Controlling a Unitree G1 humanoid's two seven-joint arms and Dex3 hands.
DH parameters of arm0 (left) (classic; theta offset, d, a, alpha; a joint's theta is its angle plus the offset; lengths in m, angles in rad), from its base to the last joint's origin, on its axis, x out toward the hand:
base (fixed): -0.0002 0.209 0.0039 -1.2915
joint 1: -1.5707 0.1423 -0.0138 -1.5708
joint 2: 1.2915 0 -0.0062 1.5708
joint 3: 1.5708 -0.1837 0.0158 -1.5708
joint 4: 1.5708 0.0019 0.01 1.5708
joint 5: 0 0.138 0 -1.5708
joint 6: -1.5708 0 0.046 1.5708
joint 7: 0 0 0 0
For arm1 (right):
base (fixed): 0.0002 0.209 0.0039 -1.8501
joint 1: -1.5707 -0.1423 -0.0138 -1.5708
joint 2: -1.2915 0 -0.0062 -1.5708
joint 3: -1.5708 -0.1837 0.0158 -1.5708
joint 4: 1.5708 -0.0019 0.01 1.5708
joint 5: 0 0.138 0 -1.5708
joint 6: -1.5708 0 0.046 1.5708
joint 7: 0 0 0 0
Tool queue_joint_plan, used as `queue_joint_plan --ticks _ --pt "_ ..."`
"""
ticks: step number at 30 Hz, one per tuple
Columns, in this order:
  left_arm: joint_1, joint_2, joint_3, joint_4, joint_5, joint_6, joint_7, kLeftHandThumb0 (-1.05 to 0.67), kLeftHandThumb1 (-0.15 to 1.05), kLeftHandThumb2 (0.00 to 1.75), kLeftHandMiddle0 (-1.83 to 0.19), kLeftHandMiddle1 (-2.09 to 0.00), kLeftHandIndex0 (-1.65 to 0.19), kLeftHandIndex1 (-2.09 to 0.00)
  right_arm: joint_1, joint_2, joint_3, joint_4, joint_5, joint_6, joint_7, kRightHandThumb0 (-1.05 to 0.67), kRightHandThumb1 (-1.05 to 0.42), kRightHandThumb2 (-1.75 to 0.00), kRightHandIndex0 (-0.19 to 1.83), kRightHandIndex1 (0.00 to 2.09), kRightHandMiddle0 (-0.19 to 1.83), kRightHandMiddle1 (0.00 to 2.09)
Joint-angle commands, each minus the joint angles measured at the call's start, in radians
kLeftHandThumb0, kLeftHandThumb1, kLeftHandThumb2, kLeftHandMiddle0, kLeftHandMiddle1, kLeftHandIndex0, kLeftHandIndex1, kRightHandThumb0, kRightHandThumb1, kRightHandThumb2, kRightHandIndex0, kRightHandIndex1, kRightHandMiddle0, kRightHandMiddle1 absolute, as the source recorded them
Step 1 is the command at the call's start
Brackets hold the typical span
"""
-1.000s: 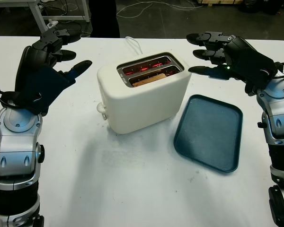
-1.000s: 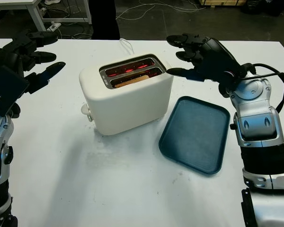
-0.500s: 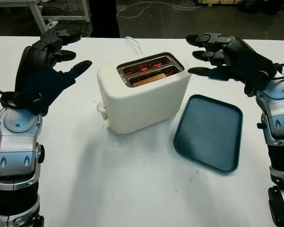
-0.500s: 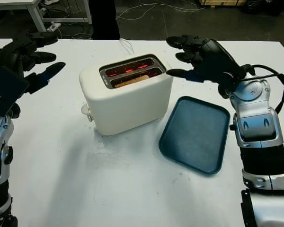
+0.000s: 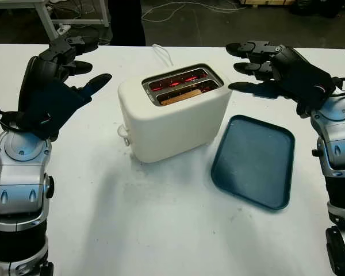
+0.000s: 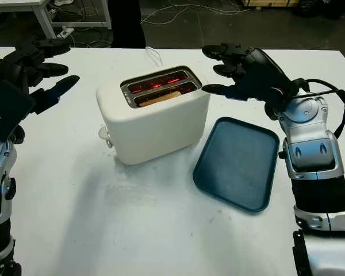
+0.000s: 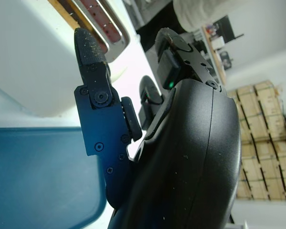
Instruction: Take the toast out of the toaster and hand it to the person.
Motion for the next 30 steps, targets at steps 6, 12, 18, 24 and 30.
queue_joint_plan --ticks 6,12,18,24,30 --pt "-0.005 0.003 0.004 0.001 0.001 -0.012 0.002 -0.72 0.92 0.14 -0.26 -0.87 -0.39 -0.48 0.001 -0.003 0.000 -0.018 -0.007 -0.004 -0.003 -0.55 -0.90 0.00 0.44 0.04 0.42 0.00" --pt "-0.004 0.004 0.005 -0.005 0.001 -0.007 0.000 -0.72 0.92 0.14 -0.25 -0.87 -0.39 -0.48 0.000 -0.005 0.002 -0.018 -0.012 -0.006 -0.003 -0.57 -0.91 0.00 0.45 0.04 0.43 0.01" --pt "-0.003 0.003 0.003 -0.004 0.005 -0.008 0.004 -0.73 0.92 0.14 -0.25 -0.87 -0.39 -0.48 0.001 0.001 -0.005 -0.016 -0.001 -0.004 0.000 -0.54 -0.90 0.00 0.44 0.03 0.42 0.00" --pt "-0.002 0.005 0.001 -0.006 0.006 -0.007 0.002 -0.72 0.92 0.15 -0.25 -0.87 -0.39 -0.48 0.000 -0.003 0.000 -0.015 -0.007 -0.003 0.000 -0.55 -0.91 0.00 0.44 0.03 0.42 0.00" --pt "-0.002 0.001 0.000 -0.006 0.006 -0.009 0.005 -0.71 0.92 0.14 -0.26 -0.88 -0.39 -0.48 0.006 0.002 -0.007 -0.020 0.002 0.005 -0.001 -0.55 -0.90 0.00 0.43 0.03 0.42 0.00"
